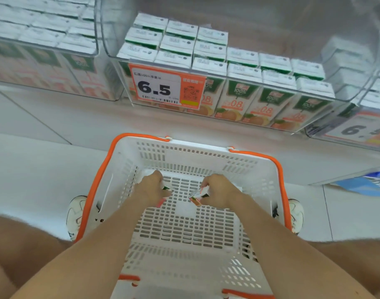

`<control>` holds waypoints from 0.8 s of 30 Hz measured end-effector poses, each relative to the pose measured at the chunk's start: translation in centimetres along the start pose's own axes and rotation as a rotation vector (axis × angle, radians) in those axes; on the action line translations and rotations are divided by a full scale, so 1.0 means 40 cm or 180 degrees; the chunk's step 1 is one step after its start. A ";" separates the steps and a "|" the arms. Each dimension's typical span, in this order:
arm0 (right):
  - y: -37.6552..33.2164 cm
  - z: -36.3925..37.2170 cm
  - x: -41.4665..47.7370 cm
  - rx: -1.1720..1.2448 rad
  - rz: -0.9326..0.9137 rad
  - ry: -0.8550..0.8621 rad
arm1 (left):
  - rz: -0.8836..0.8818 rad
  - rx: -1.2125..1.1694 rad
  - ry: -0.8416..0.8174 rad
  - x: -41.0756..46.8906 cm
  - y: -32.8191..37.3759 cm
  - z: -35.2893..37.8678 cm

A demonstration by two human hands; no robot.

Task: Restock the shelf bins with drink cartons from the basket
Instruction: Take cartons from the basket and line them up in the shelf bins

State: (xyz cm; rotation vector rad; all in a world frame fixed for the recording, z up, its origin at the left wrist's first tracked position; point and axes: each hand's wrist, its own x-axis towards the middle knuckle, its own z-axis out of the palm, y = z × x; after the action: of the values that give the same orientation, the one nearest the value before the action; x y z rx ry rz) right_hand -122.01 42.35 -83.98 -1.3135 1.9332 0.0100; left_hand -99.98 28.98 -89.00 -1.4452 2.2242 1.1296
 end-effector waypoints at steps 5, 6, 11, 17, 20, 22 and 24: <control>-0.091 -0.114 -0.067 0.0484 -0.0274 0.0409 | -0.0078 -0.1840 -0.0569 -0.078 0.101 -0.119; -0.109 -0.137 -0.083 0.0468 -0.0341 0.0432 | -0.0036 -0.1873 -0.0651 -0.102 0.121 -0.145; -0.199 -0.276 -0.202 -0.0002 -0.0633 0.0391 | 0.0062 -0.2570 -0.1004 -0.253 0.217 -0.237; -0.306 -0.448 -0.366 -0.0396 -0.0939 0.0396 | 0.0466 -0.2787 -0.1196 -0.391 0.342 -0.331; -0.330 -0.536 -0.449 -0.0476 -0.1069 0.0555 | 0.1023 -0.2169 -0.1215 -0.448 0.395 -0.393; -0.343 -0.590 -0.499 -0.0436 -0.1174 0.0709 | 0.1167 -0.1875 -0.0988 -0.486 0.430 -0.430; -0.351 -0.638 -0.536 -0.0301 -0.1239 0.0917 | 0.1237 -0.1675 -0.0464 -0.517 0.466 -0.476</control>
State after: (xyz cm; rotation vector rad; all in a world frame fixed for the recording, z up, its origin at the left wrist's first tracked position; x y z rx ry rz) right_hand -122.61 42.15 -47.81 -1.8182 1.8920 -0.2992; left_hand -102.66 32.68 -55.59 -1.0515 2.2610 1.9954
